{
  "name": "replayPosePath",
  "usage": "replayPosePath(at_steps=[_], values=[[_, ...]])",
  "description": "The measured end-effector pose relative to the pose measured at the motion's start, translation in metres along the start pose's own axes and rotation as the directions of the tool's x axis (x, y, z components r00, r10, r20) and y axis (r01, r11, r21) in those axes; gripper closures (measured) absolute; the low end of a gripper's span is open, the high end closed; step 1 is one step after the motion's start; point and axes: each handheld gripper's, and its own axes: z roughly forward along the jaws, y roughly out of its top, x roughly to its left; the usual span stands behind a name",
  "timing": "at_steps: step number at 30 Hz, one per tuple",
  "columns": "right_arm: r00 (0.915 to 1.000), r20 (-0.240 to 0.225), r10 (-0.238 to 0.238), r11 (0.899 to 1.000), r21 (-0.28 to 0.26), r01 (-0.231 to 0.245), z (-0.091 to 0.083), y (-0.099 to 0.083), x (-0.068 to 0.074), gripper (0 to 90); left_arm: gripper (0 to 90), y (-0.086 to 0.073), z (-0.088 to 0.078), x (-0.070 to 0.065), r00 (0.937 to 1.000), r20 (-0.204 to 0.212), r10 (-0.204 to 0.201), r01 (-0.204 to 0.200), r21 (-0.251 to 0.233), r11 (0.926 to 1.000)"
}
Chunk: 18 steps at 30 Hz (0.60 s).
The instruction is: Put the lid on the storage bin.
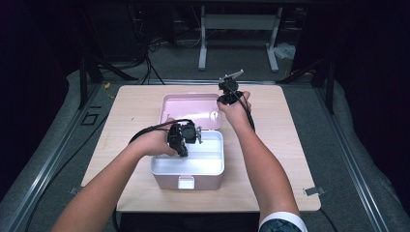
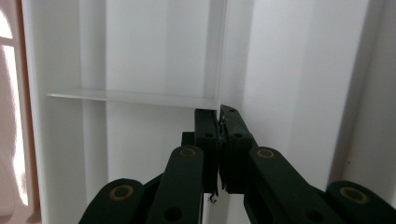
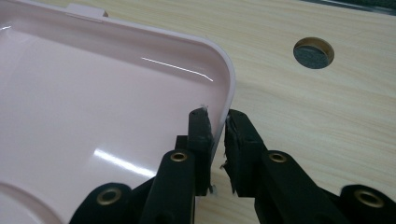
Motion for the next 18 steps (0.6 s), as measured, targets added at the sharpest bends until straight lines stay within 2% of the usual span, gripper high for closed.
replayPosePath(at_steps=[2,3,4,7,9,11,14,18], values=[[0.9999,-0.014,-0.003,1.0,-0.003,0.003,-0.004,0.0,0.0,80.6,87.3,0.0,0.0,0.0,1.0,0.0,0.0,0.0,0.0,1.0],[1.0,0.004,-0.006,1.0,-0.02,0.006,-0.004,0.0,0.0,80.6,87.3,0.0,0.0,0.0,1.0,-0.001,0.002,-0.002,0.001,1.0],[0.9997,-0.017,-0.016,1.0,-0.02,0.016,-0.008,0.0,0.0,80.6,87.3,0.0,0.0,0.0,1.0,-0.002,0.002,-0.002,-0.002,1.0],[0.9995,-0.013,-0.028,0.998,-0.051,0.027,-0.014,0.0,0.001,80.7,87.3,0.0,0.0,0.0,1.0,0.001,0.0,0.0,0.0,1.0],[0.9989,-0.027,-0.038,0.997,-0.066,0.036,-0.02,0.0,0.001,80.9,87.4,0.0,0.0,0.0,1.0,0.0,0.001,-0.001,-0.003,1.0],[0.9981,-0.021,-0.057,0.994,-0.089,0.055,-0.027,0.0,0.002,80.8,87.3,0.0,0.0,0.0,1.0,-0.001,0.004,-0.004,-0.002,1.0],[0.9934,-0.001,-0.114,0.986,-0.122,0.113,-0.037,-0.001,0.006,80.6,87.4,0.0,0.0,0.0,1.0,0.0,0.004,-0.004,-0.003,1.0],[0.9885,-0.001,-0.151,0.977,-0.155,0.149,-0.049,-0.004,0.009,80.6,87.3,-0.001,0.0,0.0,1.0,-0.003,0.004,-0.004,-0.006,1.0]])
